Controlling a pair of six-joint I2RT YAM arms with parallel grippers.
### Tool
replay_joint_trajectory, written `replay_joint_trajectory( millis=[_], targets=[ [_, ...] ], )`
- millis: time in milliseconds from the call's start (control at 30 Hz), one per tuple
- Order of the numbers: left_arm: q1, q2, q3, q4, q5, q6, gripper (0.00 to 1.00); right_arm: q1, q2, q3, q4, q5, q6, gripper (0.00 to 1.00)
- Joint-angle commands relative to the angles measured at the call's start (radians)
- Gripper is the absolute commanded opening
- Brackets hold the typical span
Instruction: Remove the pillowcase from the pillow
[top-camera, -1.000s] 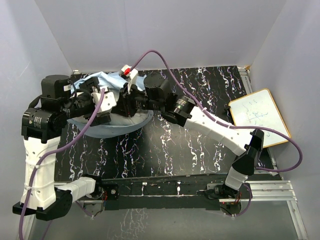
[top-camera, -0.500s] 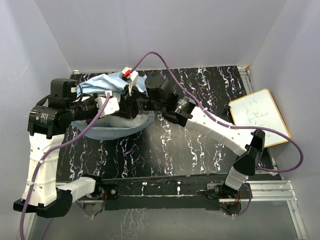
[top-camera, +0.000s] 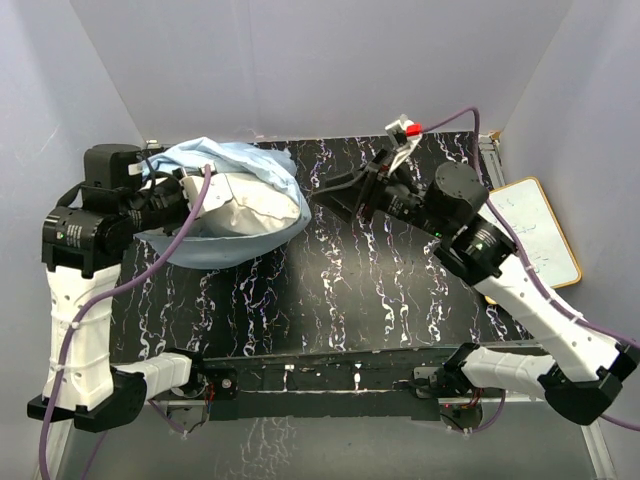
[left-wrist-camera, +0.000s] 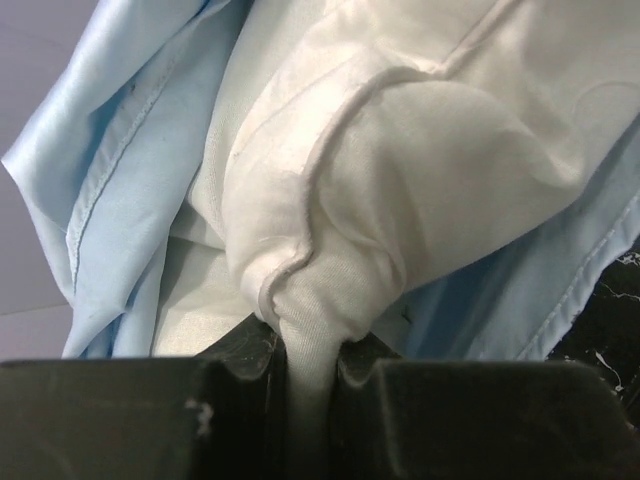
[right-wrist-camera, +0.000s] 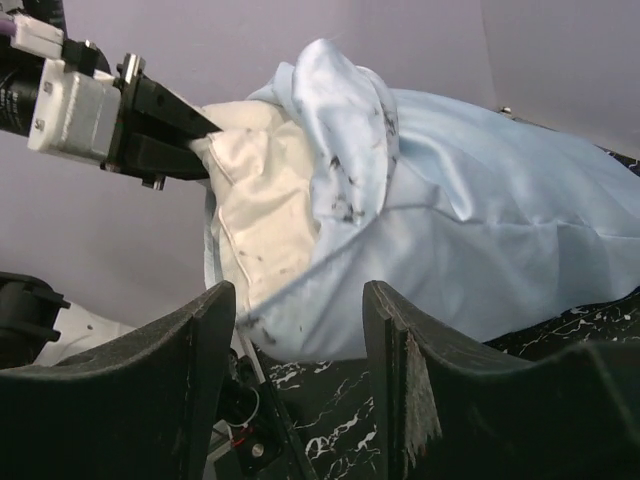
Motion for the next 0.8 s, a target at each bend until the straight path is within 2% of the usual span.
replay_joint_trajectory(
  millis=[0, 233, 367, 433, 500, 567, 767],
  targets=[
    [0.005, -0.006, 0.117, -0.002, 0.019, -0.03, 0.0, -0.007, -0.004, -0.056, 0.041, -0.01, 0.049, 0.56],
    [0.005, -0.021, 0.127, 0.012, 0.005, -0.039, 0.0, -0.006, 0.046, -0.061, 0.162, -0.205, 0.075, 0.58],
    [0.005, -0.024, 0.147, 0.02, -0.002, -0.039, 0.0, -0.005, 0.05, -0.1, 0.221, -0.267, 0.047, 0.57],
    [0.005, -0.021, 0.162, 0.023, -0.007, -0.04, 0.0, -0.005, 0.049, -0.121, 0.247, -0.276, 0.041, 0.46],
    [0.006, -0.019, 0.175, 0.028, -0.008, -0.04, 0.0, -0.006, 0.046, -0.13, 0.247, -0.254, 0.038, 0.29],
    [0.005, -0.02, 0.188, 0.031, -0.007, -0.04, 0.0, -0.006, 0.04, -0.14, 0.237, -0.221, 0.036, 0.2],
    [0.005, -0.016, 0.251, 0.008, -0.007, -0.034, 0.0, -0.031, 0.001, -0.206, 0.185, -0.165, -0.001, 0.2]
  ],
)
